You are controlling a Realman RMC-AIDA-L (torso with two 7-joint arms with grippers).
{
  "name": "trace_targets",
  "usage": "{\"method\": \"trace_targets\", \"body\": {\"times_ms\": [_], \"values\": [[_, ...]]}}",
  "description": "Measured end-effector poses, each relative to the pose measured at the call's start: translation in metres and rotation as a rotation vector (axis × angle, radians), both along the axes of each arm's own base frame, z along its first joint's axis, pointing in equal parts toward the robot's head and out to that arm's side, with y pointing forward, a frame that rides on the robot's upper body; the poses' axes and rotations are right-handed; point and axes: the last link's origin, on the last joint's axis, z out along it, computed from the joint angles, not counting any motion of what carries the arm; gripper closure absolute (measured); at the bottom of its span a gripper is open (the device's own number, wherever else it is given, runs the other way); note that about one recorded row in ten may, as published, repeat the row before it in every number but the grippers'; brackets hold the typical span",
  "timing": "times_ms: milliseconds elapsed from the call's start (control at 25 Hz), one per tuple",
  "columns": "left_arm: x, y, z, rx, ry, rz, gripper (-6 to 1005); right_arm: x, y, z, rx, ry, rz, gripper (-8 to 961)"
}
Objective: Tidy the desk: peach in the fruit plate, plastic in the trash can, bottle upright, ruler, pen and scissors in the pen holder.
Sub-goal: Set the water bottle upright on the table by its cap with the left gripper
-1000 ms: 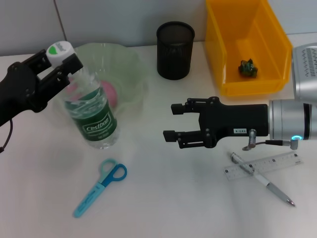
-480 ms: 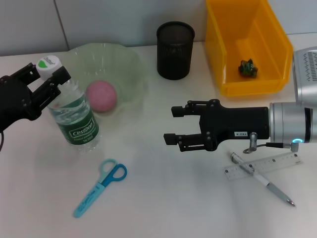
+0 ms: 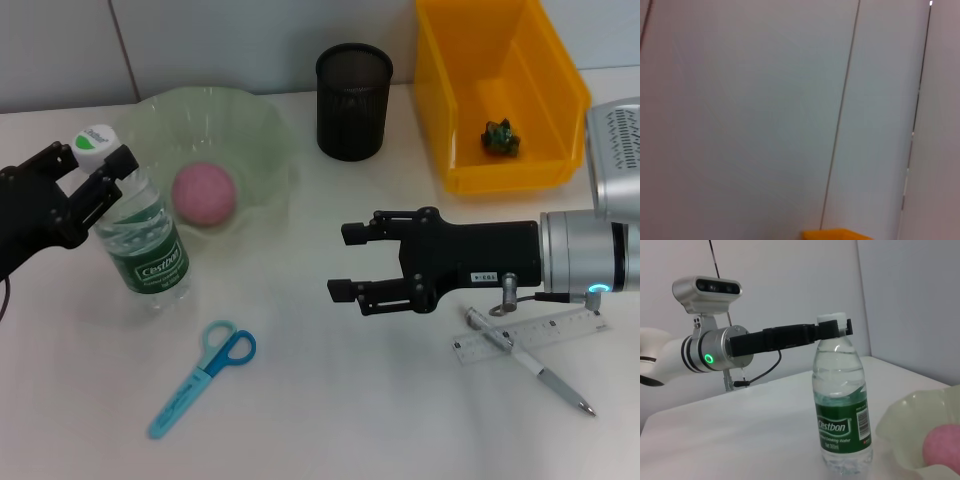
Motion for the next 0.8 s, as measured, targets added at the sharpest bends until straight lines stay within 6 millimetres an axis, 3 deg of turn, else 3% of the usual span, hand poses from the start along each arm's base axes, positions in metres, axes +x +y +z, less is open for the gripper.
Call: {"method": "trace_targets", "body": {"times_ms": [800], "values": [[-0.015,-0.013,-0.012,0.078,0.017,0.048,442,0.003,0.001,0.001,0.002,-0.025,0.003,212]]}}
